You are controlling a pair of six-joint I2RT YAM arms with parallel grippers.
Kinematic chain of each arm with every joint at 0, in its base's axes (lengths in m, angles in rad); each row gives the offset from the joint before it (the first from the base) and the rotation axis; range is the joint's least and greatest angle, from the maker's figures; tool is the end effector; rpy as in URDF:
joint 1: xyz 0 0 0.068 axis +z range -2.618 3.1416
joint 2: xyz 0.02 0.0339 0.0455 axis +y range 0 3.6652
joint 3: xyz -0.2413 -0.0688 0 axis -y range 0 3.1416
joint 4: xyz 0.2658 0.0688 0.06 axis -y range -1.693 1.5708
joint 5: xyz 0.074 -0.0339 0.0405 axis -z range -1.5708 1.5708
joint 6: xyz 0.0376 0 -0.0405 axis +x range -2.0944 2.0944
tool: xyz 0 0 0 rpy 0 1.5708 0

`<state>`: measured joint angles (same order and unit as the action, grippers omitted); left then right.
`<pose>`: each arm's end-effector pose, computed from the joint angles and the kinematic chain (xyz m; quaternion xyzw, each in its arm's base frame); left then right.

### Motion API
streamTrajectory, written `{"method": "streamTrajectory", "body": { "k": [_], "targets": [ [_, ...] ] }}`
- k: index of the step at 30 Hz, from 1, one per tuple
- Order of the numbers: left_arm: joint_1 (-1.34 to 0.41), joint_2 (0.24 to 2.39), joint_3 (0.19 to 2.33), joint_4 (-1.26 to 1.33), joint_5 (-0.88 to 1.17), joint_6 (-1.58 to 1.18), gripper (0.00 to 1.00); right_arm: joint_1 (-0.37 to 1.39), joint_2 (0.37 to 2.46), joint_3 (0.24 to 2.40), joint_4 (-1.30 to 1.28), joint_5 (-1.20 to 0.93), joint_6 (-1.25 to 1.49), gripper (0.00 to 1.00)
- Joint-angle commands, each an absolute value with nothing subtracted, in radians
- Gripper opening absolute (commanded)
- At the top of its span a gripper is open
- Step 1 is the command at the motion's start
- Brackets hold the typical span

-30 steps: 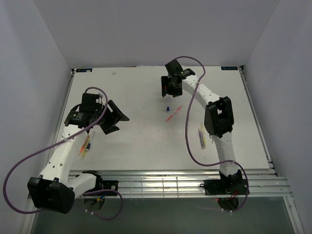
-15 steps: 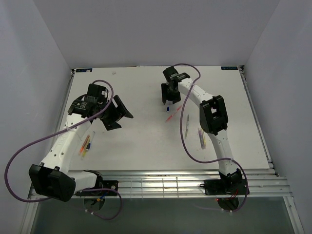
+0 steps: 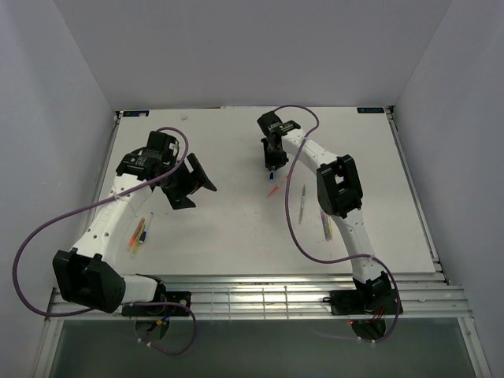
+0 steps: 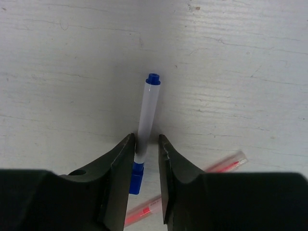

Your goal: Open the pen caps

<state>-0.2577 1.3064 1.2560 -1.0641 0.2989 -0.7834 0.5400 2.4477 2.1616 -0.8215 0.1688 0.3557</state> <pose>0.2620 -0.0805 0.2943 -0.2178 0.9389 -0.2371 0.1219 0.4553 0.2656 0.1510 -0.0700 0.9675 0.0251 0.2417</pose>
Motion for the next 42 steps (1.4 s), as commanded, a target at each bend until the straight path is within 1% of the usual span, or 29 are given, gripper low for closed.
{"method": "streamTrajectory", "body": {
  "k": [1, 2, 4, 5, 6, 9, 12, 13, 15, 16, 18, 19, 21, 22, 24, 25, 27, 28, 29, 34, 37, 42],
  "targets": [
    [-0.262, 1.316, 1.295, -1.063, 0.308, -0.761, 0.89, 0.548, 2.476, 2.134, -0.871, 0.222, 0.377, 0.31],
    [-0.262, 1.319, 1.295, -1.06, 0.314, -0.758, 0.89, 0.549, 2.468, 2.125, -0.867, 0.221, 0.379, 0.26],
    [-0.262, 1.322, 1.292, -1.036, 0.356, -0.743, 0.88, 0.549, 2.464, 2.123, -0.867, 0.21, 0.383, 0.2],
    [-0.262, 1.324, 1.29, -1.026, 0.371, -0.739, 0.86, 0.549, 2.462, 2.128, -0.867, 0.204, 0.385, 0.12],
    [-0.262, 1.324, 1.29, -1.011, 0.383, -0.738, 0.84, 0.549, 2.462, 2.135, -0.867, 0.196, 0.384, 0.08],
    [-0.268, 1.338, 1.296, -0.971, 0.429, -0.73, 0.82, 0.549, 2.448, 2.17, -0.864, 0.163, 0.374, 0.08],
    [-0.29, 1.385, 1.305, -0.921, 0.494, -0.724, 0.79, 0.549, 2.409, 2.186, -0.845, 0.086, 0.373, 0.08],
    [-0.308, 1.396, 1.308, -0.904, 0.508, -0.729, 0.79, 0.549, 2.364, 2.172, -0.829, 0.033, 0.371, 0.08],
    [-0.325, 1.425, 1.312, -0.843, 0.546, -0.752, 0.78, 0.548, 2.306, 2.099, -0.783, -0.042, 0.371, 0.08],
    [-0.334, 1.434, 1.318, -0.822, 0.563, -0.758, 0.77, 0.543, 2.251, 2.074, -0.732, -0.134, 0.362, 0.08],
    [-0.334, 1.45, 1.319, -0.766, 0.606, -0.776, 0.77, 0.543, 2.2, 2.011, -0.701, -0.199, 0.364, 0.08],
    [-0.336, 1.454, 1.319, -0.747, 0.621, -0.779, 0.77, 0.543, 2.156, 1.987, -0.681, -0.301, 0.37, 0.08],
    [-0.334, 1.462, 1.312, -0.695, 0.662, -0.794, 0.75, 0.543, 2.114, 1.909, -0.625, -0.4, 0.391, 0.08],
    [-0.336, 1.468, 1.307, -0.68, 0.67, -0.799, 0.74, 0.54, 2.077, 1.882, -0.605, -0.49, 0.422, 0.08],
    [-0.337, 1.47, 1.287, -0.645, 0.684, -0.807, 0.74, 0.538, 2.04, 1.836, -0.571, -0.578, 0.457, 0.08],
    [-0.341, 1.468, 1.281, -0.634, 0.686, -0.807, 0.74, 0.538, 1.996, 1.766, -0.539, -0.612, 0.48, 0.08],
    [-0.345, 1.457, 1.257, -0.597, 0.687, -0.814, 0.74, 0.54, 1.926, 1.686, -0.421, -0.685, 0.564, 0.08],
    [-0.351, 1.445, 1.246, -0.583, 0.686, -0.821, 0.74, 0.538, 1.904, 1.619, -0.381, -0.702, 0.589, 0.08],
    [-0.353, 1.436, 1.232, -0.568, 0.686, -0.828, 0.76, 0.538, 1.888, 1.596, -0.352, -0.713, 0.629, 0.08],
    [-0.377, 1.381, 1.123, -0.416, 0.703, -0.912, 0.76, 0.541, 1.798, 1.459, -0.114, -0.794, 0.79, 0.08],
    [-0.383, 1.353, 1.072, -0.35, 0.706, -0.945, 0.75, 0.541, 1.766, 1.382, 0.039, -0.825, 0.909, 0.08],
    [-0.397, 1.344, 1.055, -0.312, 0.693, -0.971, 0.71, 0.541, 1.732, 1.286, 0.172, -0.824, 1.031, 0.08]
  ]
}}
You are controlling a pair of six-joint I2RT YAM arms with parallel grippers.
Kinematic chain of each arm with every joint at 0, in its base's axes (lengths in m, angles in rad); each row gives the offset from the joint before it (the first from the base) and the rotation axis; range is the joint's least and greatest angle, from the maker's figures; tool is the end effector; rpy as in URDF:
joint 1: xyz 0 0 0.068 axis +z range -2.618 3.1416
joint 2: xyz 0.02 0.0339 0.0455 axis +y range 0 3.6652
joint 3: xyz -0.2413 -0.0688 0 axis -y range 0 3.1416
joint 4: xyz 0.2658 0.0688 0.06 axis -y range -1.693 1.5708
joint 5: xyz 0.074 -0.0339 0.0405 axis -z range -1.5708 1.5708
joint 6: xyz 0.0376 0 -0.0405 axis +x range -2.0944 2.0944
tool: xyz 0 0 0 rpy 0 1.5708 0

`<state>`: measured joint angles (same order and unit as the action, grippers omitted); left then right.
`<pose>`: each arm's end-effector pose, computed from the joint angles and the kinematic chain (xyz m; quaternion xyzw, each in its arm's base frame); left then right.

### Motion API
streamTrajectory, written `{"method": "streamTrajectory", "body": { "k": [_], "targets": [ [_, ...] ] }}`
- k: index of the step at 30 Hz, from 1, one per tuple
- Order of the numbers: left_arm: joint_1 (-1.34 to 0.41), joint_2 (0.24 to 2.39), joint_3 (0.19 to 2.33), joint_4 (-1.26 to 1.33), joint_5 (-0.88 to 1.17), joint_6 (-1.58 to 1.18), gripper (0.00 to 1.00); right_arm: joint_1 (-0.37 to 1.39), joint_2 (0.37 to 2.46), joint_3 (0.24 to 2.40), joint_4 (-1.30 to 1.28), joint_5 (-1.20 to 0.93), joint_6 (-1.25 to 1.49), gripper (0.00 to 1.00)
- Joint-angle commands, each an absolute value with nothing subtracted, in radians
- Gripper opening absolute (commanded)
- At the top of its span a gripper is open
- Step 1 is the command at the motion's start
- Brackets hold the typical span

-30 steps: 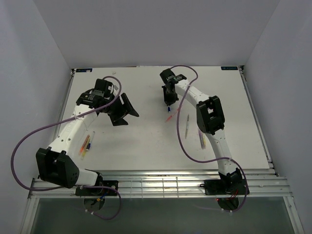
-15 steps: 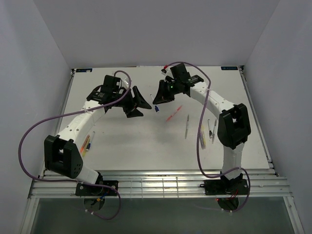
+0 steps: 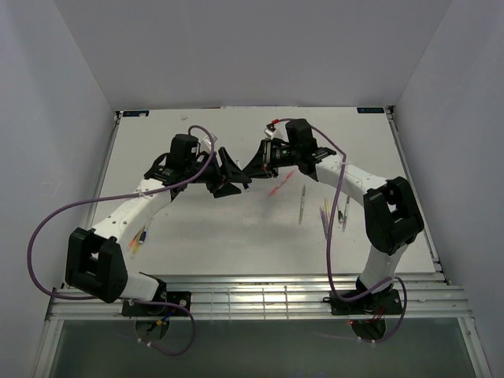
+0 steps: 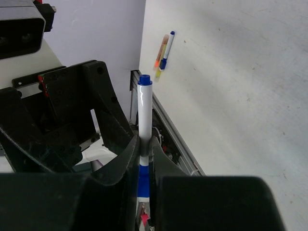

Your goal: Open the pen caps

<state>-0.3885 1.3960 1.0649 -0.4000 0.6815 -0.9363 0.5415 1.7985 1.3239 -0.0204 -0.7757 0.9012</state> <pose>0.2925 -0.1453 0.2526 -0.1016 0.8654 -0.4769 0.1153 0.3524 0.2427 0.2326 -0.0484 0.8168 0.5571 0.1416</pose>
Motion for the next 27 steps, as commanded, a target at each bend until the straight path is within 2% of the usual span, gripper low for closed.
{"method": "streamTrajectory", "body": {
  "k": [1, 27],
  "targets": [
    [-0.402, 1.342, 1.052, -0.307, 0.693, -0.974, 0.7, 0.543, 1.727, 1.272, 0.193, -0.822, 1.049, 0.08],
    [-0.419, 1.302, 1.009, -0.284, 0.698, -1.006, 0.35, 0.6, 1.677, 1.014, 0.613, -0.743, 1.428, 0.08]
  ]
}}
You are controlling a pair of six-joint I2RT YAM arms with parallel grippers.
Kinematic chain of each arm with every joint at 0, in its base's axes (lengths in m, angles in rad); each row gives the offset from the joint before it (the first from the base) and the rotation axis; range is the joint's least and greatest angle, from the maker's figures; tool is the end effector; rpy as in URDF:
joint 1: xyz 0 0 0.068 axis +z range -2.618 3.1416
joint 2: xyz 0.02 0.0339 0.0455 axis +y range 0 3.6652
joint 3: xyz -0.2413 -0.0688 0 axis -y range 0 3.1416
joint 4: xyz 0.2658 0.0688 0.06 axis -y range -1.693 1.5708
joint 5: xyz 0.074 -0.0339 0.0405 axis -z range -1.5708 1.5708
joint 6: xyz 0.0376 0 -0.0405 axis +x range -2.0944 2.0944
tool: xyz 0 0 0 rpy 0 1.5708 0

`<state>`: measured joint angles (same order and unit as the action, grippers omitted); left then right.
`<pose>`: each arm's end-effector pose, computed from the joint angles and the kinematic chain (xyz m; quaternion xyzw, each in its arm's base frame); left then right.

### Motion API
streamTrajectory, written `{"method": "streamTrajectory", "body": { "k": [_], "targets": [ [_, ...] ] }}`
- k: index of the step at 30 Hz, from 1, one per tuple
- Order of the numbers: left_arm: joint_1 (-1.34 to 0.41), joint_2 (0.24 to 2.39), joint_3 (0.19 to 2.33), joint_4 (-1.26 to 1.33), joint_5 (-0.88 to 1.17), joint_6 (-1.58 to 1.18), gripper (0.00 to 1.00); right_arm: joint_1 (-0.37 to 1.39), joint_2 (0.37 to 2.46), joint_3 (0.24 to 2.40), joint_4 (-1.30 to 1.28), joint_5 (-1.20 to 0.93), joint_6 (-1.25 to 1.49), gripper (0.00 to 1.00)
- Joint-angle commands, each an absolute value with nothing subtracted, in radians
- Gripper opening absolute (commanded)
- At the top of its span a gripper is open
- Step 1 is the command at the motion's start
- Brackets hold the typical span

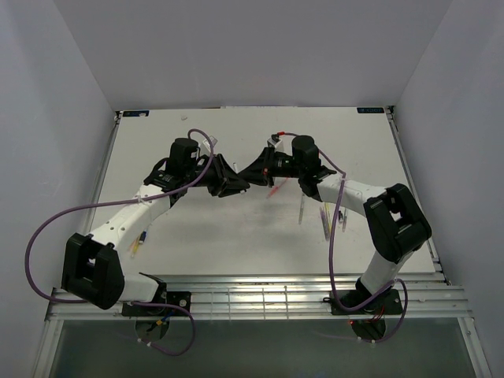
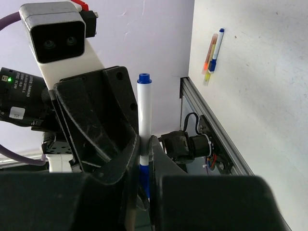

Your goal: Open the pen caps

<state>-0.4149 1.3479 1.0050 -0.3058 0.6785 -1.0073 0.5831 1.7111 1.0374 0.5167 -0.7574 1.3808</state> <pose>0.2828 -0.1504 0.2536 -0.1049 0.8510 -0.4996 0.1233 0.3188 0.2412 0.2177 0.0531 0.7443 0.6580 0.1014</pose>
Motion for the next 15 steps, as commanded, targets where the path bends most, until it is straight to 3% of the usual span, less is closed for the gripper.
{"method": "streamTrajectory", "body": {
  "k": [1, 7, 11, 15],
  "targets": [
    [-0.419, 1.301, 1.009, -0.284, 0.701, -1.008, 0.32, 0.6, 1.677, 1.008, 0.623, -0.741, 1.434, 0.08],
    [-0.419, 1.284, 0.999, -0.298, 0.712, -1.008, 0.2, 0.606, 1.678, 0.968, 0.678, -0.732, 1.476, 0.08],
    [-0.419, 1.282, 1.012, -0.339, 0.709, -0.996, 0.0, 0.606, 1.68, 0.953, 0.683, -0.739, 1.471, 0.08],
    [-0.419, 1.278, 1.016, -0.353, 0.712, -0.992, 0.0, 0.606, 1.684, 0.942, 0.678, -0.741, 1.459, 0.08]
  ]
}}
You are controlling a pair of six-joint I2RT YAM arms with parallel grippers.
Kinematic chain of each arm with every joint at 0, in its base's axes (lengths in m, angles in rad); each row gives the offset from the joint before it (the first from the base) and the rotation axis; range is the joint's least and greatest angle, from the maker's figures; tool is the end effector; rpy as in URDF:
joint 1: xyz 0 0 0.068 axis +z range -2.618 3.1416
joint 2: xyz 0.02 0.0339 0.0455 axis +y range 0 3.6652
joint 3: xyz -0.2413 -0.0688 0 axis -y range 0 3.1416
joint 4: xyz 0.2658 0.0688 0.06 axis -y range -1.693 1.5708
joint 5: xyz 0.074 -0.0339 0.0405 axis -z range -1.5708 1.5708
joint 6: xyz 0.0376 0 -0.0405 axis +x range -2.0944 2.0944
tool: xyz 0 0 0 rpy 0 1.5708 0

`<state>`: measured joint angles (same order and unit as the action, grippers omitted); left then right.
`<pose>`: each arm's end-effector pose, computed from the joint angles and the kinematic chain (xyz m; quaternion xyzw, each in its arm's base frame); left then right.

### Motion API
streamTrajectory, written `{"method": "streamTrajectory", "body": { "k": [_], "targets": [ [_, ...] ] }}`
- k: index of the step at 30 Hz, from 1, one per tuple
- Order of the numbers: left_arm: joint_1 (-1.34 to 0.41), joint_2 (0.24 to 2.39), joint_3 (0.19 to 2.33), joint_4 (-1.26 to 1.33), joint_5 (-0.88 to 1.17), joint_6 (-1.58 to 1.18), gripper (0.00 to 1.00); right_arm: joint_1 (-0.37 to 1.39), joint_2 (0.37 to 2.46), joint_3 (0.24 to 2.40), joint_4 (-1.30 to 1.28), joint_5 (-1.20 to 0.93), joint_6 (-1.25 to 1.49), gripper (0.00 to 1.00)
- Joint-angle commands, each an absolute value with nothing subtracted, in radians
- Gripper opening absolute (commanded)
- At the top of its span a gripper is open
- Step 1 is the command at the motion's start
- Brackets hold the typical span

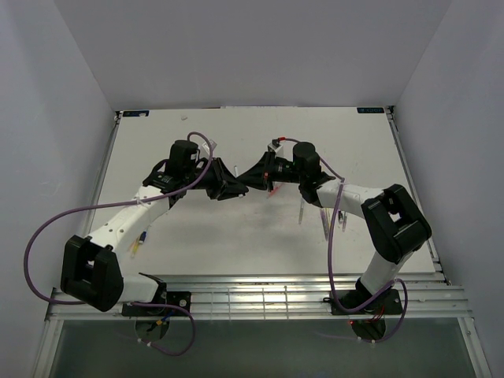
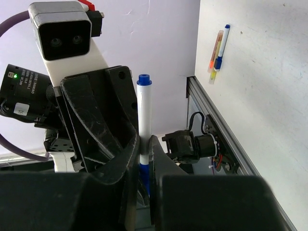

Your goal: Open the pen caps

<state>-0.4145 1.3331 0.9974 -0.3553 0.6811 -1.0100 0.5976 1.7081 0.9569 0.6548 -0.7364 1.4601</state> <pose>0.2774 -0.1479 0.2513 -0.1142 0.8570 -0.4911 0.1063 0.3079 0.2401 0.2052 0.0689 0.7286 0.6747 0.0952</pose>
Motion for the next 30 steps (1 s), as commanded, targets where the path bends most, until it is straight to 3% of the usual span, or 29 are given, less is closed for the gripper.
{"method": "streamTrajectory", "body": {
  "k": [1, 17, 30],
  "targets": [
    [-0.419, 1.275, 1.009, -0.353, 0.713, -0.992, 0.0, 0.604, 1.686, 0.94, 0.68, -0.739, 1.457, 0.08],
    [-0.42, 1.209, 0.897, -0.307, 0.798, -1.005, 0.0, 0.569, 1.85, 1.155, 0.611, -0.67, 1.422, 0.08],
    [-0.419, 1.22, 0.848, -0.232, 0.788, -1.049, 0.0, 0.532, 1.914, 1.183, 0.532, -0.669, 1.424, 0.08]
  ]
}}
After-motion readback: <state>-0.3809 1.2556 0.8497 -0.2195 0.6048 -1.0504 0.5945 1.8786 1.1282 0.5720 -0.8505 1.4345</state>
